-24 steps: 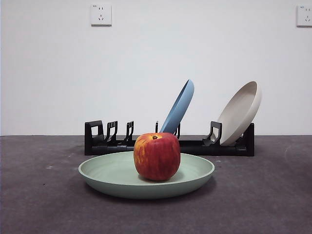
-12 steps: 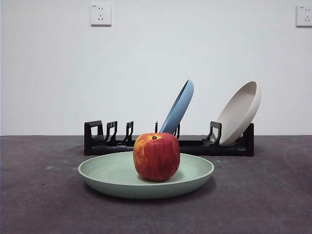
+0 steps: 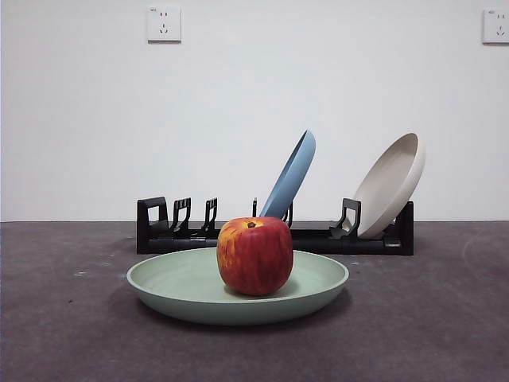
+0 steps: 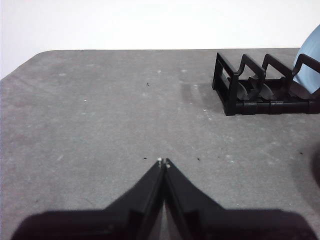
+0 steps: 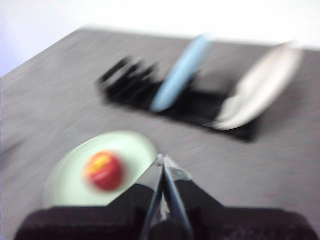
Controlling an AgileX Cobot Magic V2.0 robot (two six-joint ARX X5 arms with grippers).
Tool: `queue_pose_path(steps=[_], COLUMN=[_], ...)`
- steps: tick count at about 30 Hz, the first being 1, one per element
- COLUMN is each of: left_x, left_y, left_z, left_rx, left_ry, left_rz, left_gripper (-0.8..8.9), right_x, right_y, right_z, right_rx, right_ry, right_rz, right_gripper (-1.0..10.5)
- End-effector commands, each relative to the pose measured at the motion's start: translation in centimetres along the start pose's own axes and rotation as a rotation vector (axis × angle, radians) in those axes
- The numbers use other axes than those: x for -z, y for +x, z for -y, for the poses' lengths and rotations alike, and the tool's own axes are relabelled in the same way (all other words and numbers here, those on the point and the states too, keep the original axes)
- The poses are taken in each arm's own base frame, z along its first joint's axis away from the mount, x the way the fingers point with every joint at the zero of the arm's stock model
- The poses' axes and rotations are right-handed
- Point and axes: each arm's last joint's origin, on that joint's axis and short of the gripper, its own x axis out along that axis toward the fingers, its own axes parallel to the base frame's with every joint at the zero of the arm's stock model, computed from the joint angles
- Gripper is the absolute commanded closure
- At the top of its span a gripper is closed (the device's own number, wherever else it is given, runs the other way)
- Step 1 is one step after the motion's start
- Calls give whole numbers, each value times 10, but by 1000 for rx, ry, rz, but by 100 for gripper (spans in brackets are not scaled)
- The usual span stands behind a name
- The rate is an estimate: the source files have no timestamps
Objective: Take the green plate from the plate rack,put the plate on the table,take the apple from the table,put the apple in the plate
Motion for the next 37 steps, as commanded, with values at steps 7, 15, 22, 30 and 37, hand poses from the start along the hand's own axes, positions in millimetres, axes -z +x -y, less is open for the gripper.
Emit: queue_pose_path(steps=[7, 15, 22, 30, 37], left_x=[4, 4, 4, 4, 4], left_y=[1, 1, 1, 1, 1], left_z=[0, 0, 0, 0, 0], left_rx=[-6, -6, -6, -7, -6], left_ry=[-6, -6, -6, -6, -6], left_rz=[-5, -5, -5, -5, -5], left_gripper=[817, 817, 817, 817, 817], right_x=[74, 135, 160, 171, 173], right_y=[20, 45, 54, 56, 57], right_z=[25, 36, 39, 38, 38], right_rx=[231, 284, 306, 305, 300], right_ry=[23, 94, 126, 148, 200], right_rz=[244, 324, 296, 222, 207], right_gripper=[946, 946, 946, 946, 946])
